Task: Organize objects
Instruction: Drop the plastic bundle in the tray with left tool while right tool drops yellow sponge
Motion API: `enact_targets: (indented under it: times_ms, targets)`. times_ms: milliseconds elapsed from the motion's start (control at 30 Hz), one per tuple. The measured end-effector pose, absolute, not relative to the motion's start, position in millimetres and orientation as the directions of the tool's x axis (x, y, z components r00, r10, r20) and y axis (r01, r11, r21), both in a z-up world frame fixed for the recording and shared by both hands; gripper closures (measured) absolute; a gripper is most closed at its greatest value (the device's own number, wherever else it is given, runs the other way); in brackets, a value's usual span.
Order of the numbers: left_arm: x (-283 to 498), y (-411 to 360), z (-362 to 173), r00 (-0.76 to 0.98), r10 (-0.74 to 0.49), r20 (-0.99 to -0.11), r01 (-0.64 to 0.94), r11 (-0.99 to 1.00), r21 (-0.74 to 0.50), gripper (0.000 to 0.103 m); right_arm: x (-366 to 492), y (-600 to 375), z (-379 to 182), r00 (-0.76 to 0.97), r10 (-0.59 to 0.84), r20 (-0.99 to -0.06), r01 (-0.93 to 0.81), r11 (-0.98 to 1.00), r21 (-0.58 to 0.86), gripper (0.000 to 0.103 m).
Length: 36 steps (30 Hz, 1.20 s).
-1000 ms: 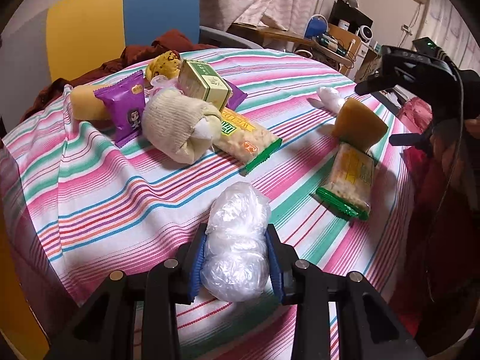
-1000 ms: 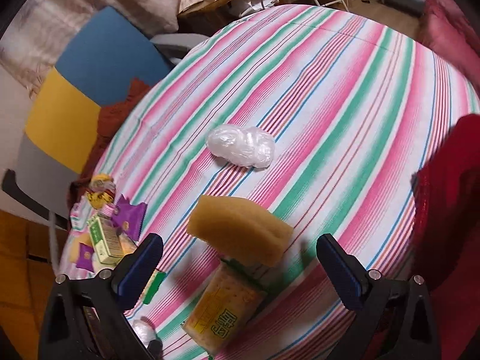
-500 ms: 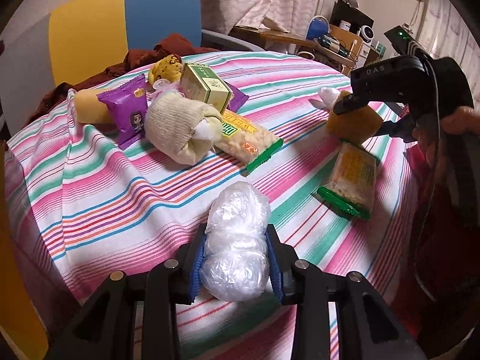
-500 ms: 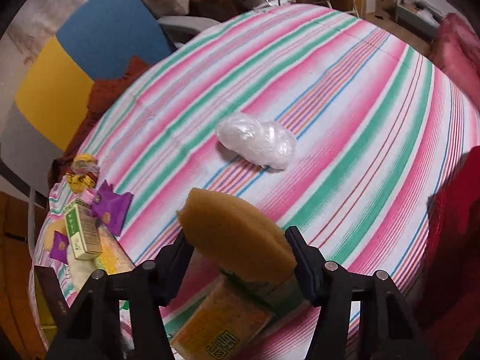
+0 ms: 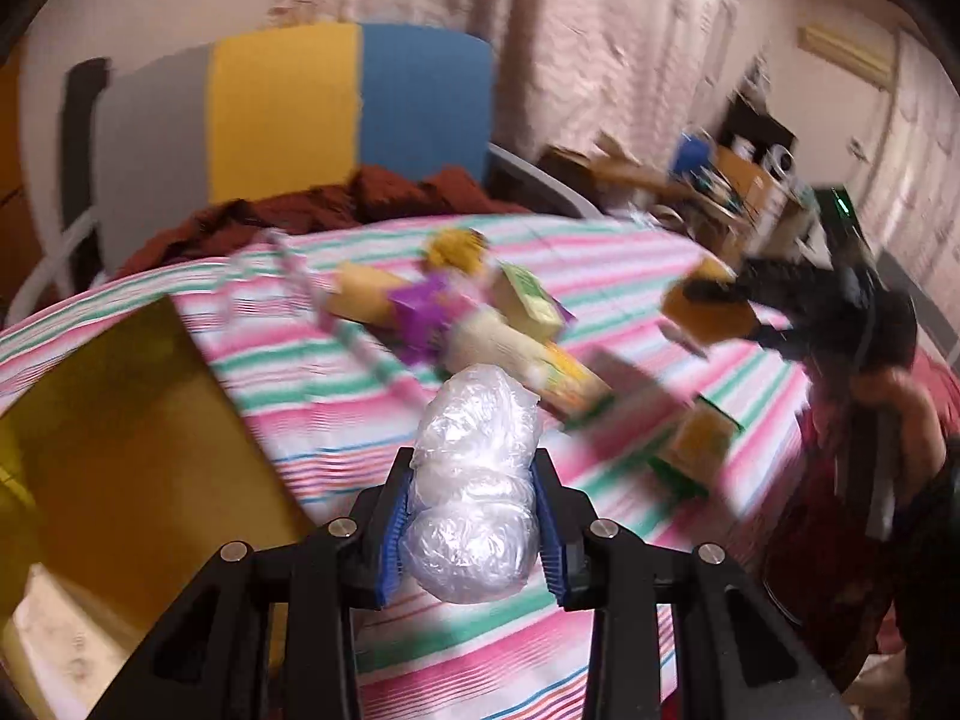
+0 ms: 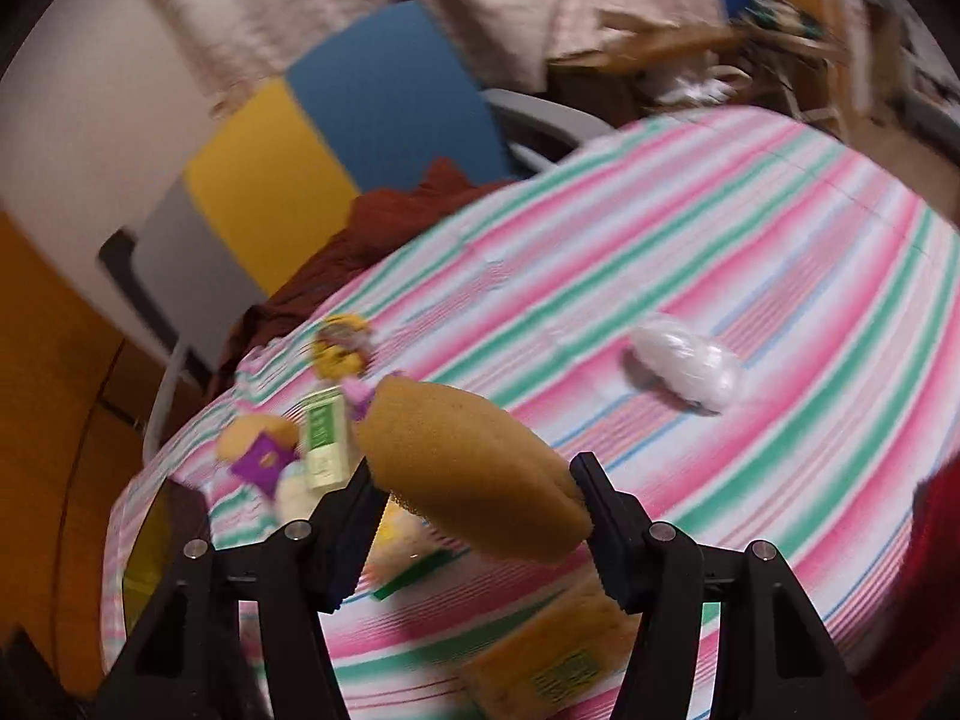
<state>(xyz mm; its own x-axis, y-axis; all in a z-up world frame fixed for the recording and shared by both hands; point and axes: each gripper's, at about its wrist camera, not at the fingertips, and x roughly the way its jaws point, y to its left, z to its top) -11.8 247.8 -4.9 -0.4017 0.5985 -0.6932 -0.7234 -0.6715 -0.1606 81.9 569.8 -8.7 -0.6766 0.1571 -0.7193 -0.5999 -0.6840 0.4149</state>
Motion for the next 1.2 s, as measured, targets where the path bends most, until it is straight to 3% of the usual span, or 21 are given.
enact_targets:
  times_ms: [433, 633, 867, 933, 1200]
  targets:
    - [-82, 98, 25, -0.65, 0.4, -0.646, -0.371, -0.909, -0.19, 0.067, 13, 390, 51, -0.735, -0.123, -0.667, -0.174, -0.917, 0.36, 0.041]
    - [-106, 48, 9, -0.674, 0.29, -0.679, -0.241, -0.956, -0.169, 0.066, -22, 311, 37, -0.671, -0.236, -0.703, -0.029, -0.939, 0.343, 0.04]
    - [-122, 23, -10, -0.645, 0.265, -0.717, -0.169, -0.964, -0.205, 0.055, -46, 258, 3, -0.56, -0.307, -0.769, 0.054, -0.94, 0.336, 0.028]
    - [-123, 19, -15, -0.639, 0.257, -0.725, -0.151, -0.966, -0.209, 0.054, -48, 249, -8, -0.516, -0.336, -0.788, 0.078, -0.935, 0.347, 0.019]
    - [-111, 6, -19, -0.642, 0.25, -0.725, -0.115, -0.966, -0.231, 0.053, -41, 248, -18, -0.479, -0.374, -0.794, 0.085, -0.92, 0.382, 0.012]
